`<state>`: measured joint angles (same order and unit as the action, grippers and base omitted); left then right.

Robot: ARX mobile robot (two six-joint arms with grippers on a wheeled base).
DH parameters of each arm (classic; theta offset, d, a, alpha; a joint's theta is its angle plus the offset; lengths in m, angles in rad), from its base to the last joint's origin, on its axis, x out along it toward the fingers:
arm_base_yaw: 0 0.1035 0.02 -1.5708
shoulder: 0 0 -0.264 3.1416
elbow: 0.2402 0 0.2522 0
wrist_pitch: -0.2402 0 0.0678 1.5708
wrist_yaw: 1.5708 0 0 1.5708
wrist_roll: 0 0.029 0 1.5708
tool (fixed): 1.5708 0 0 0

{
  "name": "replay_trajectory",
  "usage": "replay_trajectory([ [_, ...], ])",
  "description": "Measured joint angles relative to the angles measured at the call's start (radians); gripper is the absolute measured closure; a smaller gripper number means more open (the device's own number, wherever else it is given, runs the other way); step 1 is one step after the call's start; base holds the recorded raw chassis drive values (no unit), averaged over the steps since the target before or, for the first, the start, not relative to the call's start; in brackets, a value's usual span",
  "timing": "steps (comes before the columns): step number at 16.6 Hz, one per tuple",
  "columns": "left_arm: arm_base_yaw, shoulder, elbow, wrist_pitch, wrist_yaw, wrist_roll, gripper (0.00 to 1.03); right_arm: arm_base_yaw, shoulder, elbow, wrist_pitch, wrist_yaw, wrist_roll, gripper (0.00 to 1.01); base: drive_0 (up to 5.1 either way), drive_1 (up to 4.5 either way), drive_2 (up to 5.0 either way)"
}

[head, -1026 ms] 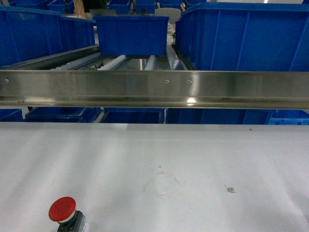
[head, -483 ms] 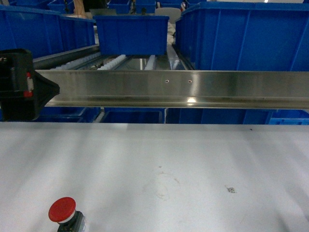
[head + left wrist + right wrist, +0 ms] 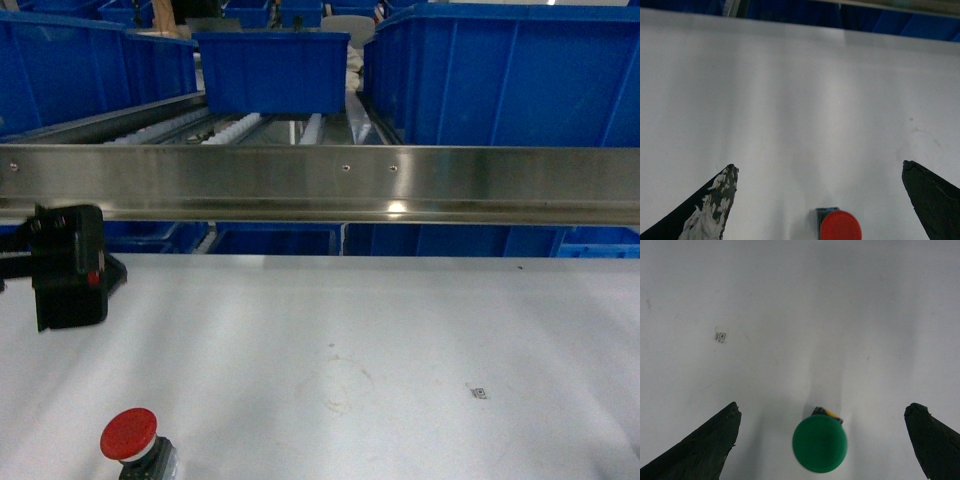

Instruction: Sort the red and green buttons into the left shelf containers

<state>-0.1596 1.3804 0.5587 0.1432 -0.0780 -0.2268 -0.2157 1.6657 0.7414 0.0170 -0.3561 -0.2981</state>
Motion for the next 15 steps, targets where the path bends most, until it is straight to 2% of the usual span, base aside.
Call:
replay_trajectory([
  [1,-0.005,0.018,-0.025,0.023,-0.013,-0.01,0.05,0.006,0.008,-0.007,-0.012,-0.014,-0.017,0.03,0.0,0.0,0.0],
  [3,-0.017,0.047,-0.064,0.067,-0.029,-0.002,0.05,0.043,0.032,-0.037,0.043,0.003,-0.038,0.03,0.0,0.0,0.0],
  [5,-0.021,0.047,-0.072,0.07,-0.032,0.002,0.05,0.101,0.045,-0.104,0.132,0.072,-0.063,0.03,0.0,0.0,0.0],
  [6,-0.021,0.047,-0.072,0.071,-0.031,0.004,0.05,0.125,0.045,-0.133,0.188,0.124,-0.083,0.03,0.0,0.0,0.0],
  [8,-0.021,0.047,-0.072,0.071,-0.032,0.006,0.05,0.128,0.045,-0.132,0.202,0.143,-0.097,0.03,0.0,0.0,0.0],
  [15,-0.021,0.047,-0.072,0.071,-0.034,0.01,0.05,0.123,0.045,-0.132,0.2,0.143,-0.1,0.03,0.0,0.0,0.0],
])
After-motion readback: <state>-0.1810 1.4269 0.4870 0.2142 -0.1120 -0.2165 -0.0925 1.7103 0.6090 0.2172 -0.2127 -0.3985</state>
